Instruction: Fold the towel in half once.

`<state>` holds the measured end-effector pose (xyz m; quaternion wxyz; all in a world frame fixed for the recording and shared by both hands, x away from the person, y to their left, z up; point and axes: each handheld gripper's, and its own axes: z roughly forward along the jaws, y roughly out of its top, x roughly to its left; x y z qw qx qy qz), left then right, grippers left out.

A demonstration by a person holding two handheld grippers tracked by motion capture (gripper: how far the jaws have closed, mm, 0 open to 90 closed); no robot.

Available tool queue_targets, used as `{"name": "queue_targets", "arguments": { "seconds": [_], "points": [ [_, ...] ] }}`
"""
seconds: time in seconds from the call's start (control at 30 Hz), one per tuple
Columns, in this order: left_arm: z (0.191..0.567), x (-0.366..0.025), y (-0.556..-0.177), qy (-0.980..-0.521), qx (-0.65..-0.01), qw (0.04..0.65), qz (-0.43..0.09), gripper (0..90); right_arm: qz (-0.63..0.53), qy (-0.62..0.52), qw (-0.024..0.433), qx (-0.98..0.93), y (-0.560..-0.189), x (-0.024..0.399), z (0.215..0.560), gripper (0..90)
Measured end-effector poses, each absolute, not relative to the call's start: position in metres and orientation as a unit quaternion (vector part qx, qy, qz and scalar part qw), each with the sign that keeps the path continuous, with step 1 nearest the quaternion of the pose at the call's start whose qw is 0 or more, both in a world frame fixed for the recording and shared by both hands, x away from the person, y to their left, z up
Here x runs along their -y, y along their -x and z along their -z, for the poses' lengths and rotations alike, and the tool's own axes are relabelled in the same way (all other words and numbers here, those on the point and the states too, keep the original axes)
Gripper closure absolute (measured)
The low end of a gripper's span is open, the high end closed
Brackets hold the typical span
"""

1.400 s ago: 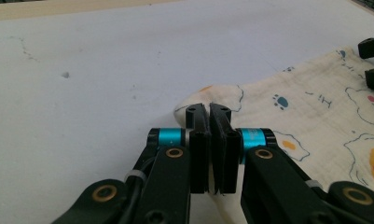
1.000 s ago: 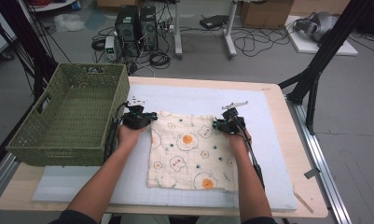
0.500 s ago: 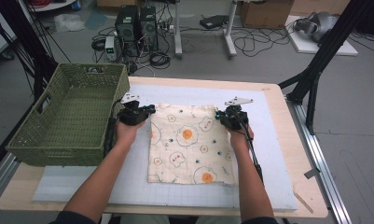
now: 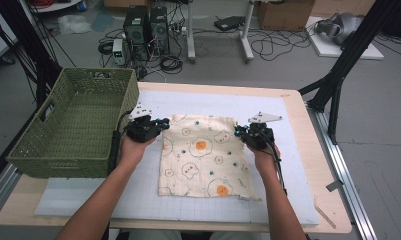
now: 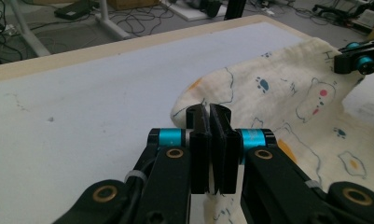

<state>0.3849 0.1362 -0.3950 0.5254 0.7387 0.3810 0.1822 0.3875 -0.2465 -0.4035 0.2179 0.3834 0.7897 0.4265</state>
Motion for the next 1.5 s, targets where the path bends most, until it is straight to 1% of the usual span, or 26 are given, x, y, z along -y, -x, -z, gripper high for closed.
{"name": "queue_targets", "arguments": {
  "seconds": [0.33, 0.73, 0.87, 1.17, 1.5],
  "points": [
    [0.401, -0.137, -0.359, -0.745, -0.361, 0.535, -0.169, 85.8, -0.426, -0.369, 0.228, -0.794, -0.359, 0.255, 0.4, 85.1],
    [0.418, -0.139, -0.334, -0.744, -0.357, 0.546, -0.144, 85.6, -0.422, -0.357, 0.226, -0.802, -0.323, 0.261, 0.411, 84.9],
    [0.423, -0.139, -0.326, -0.751, -0.349, 0.543, -0.136, 85.5, -0.421, -0.35, 0.228, -0.805, -0.313, 0.263, 0.415, 84.9],
    [0.435, -0.138, -0.313, -0.766, -0.342, 0.53, -0.124, 85.0, -0.422, -0.34, 0.216, -0.812, -0.29, 0.266, 0.423, 84.7],
    [0.44, -0.141, -0.305, -0.774, -0.341, 0.521, -0.115, 84.5, -0.428, -0.334, 0.197, -0.817, -0.28, 0.272, 0.427, 84.5]
  ]
}}
